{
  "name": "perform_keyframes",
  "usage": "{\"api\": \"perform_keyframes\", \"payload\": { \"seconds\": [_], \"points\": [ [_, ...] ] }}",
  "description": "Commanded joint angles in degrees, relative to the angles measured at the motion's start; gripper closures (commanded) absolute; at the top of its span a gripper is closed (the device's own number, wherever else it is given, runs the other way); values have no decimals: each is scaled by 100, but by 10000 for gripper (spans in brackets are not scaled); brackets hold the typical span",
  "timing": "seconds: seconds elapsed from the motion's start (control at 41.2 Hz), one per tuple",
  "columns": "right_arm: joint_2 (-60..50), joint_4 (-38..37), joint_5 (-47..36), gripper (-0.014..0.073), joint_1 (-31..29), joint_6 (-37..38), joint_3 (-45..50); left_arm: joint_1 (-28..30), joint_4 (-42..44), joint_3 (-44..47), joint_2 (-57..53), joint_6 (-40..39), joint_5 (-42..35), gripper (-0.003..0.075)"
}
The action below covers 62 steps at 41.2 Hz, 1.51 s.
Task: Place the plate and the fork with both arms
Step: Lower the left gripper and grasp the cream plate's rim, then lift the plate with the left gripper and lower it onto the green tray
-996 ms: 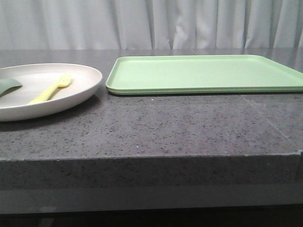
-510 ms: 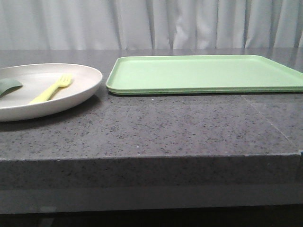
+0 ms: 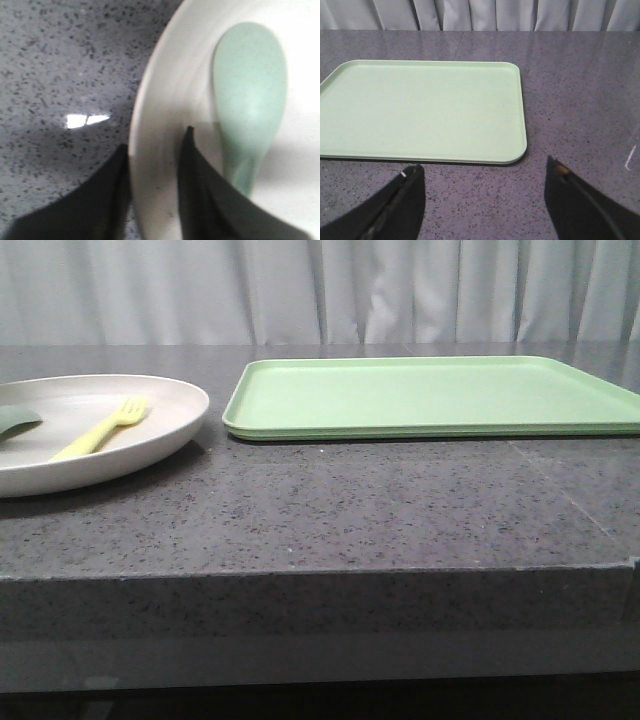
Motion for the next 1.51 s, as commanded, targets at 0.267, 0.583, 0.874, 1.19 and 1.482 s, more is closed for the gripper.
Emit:
{"api": "perform_keyframes", "payload": {
  "seconds": [0.267,0.583,0.874,1.19,1.482],
  "points": [
    [39,-52,-452,64,7,-47,-224,24,-233,-253,-257,303,-11,736],
    [39,-52,-452,64,7,-47,-224,878,-2065,-839,-495,1223,81,738],
    [39,-52,-440,64,7,-47,-224,862,-3097,-1036,-440,1539,-87,738],
    [39,-52,-440,64,7,-47,-224,-102,-3834,-1593,396,1310,-483,738],
    [39,-52,-440,64,7,-47,-224,-1515,-3834,-3438,1877,855,-473,738]
  ]
}}
